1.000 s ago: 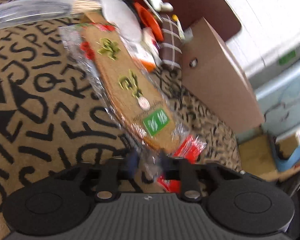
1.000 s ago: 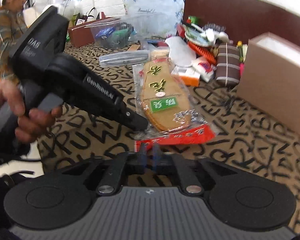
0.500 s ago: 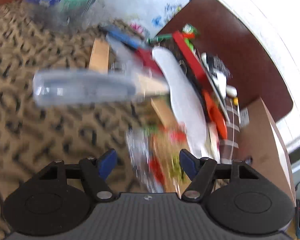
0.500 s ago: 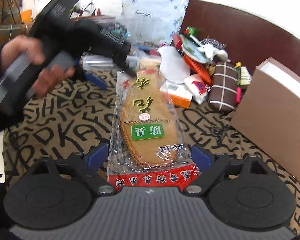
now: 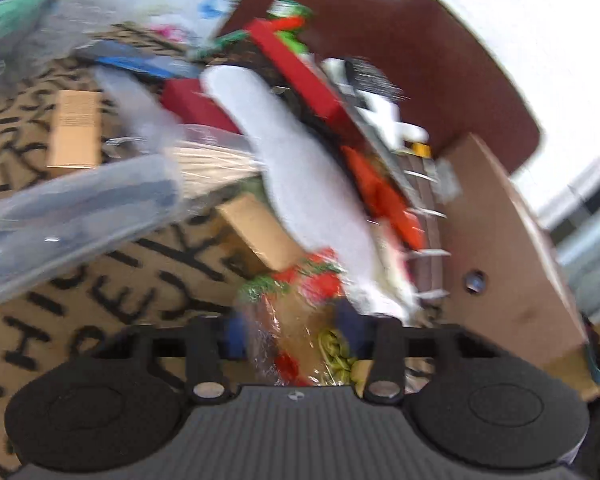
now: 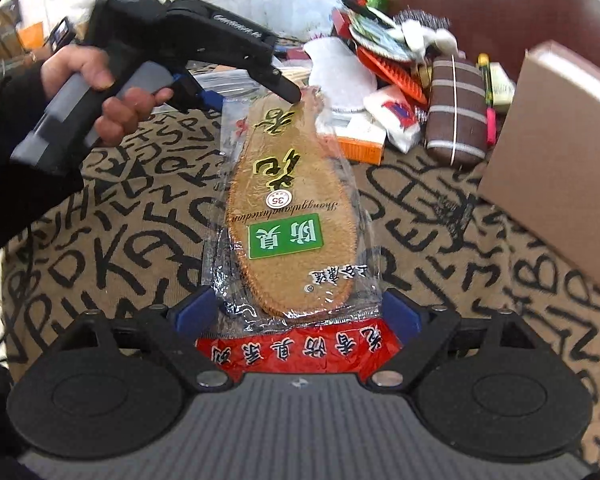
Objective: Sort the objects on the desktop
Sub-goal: 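Grasp the packaged insole with the right tool while the left tool grasps the floral packet, then carry the insole with the right tool into the box while the left tool carries the floral packet there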
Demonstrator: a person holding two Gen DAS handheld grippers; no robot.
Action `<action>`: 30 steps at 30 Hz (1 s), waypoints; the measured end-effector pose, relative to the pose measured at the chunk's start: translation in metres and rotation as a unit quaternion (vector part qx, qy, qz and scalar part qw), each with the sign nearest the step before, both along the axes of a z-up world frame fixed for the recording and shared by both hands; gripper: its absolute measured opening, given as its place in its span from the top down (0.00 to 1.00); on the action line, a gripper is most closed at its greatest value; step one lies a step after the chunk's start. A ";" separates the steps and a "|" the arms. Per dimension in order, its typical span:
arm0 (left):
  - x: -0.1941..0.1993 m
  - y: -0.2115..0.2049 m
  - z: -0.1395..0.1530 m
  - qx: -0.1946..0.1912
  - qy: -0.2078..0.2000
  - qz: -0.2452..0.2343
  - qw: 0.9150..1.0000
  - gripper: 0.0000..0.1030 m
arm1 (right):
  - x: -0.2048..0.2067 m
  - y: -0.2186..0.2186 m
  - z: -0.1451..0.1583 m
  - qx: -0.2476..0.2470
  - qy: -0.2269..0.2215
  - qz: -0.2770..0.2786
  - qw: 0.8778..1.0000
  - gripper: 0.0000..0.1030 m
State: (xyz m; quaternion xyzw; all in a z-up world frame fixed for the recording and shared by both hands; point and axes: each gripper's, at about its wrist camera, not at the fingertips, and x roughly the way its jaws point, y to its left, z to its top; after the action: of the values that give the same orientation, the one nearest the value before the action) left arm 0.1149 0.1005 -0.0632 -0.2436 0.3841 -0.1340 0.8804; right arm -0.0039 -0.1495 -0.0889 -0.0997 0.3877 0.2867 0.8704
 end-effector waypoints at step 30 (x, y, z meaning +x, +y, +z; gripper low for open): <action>-0.038 -0.041 0.078 -0.046 -0.097 -0.014 0.994 0.75 | -0.031 -0.029 0.058 0.031 -0.117 -0.003 0.993 0.43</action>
State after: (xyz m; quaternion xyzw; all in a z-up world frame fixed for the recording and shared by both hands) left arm 0.0764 0.0595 0.0150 -0.2641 0.2938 -0.1869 0.8995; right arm -0.0348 -0.1784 -0.0313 -0.1043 0.2744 0.2821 0.9134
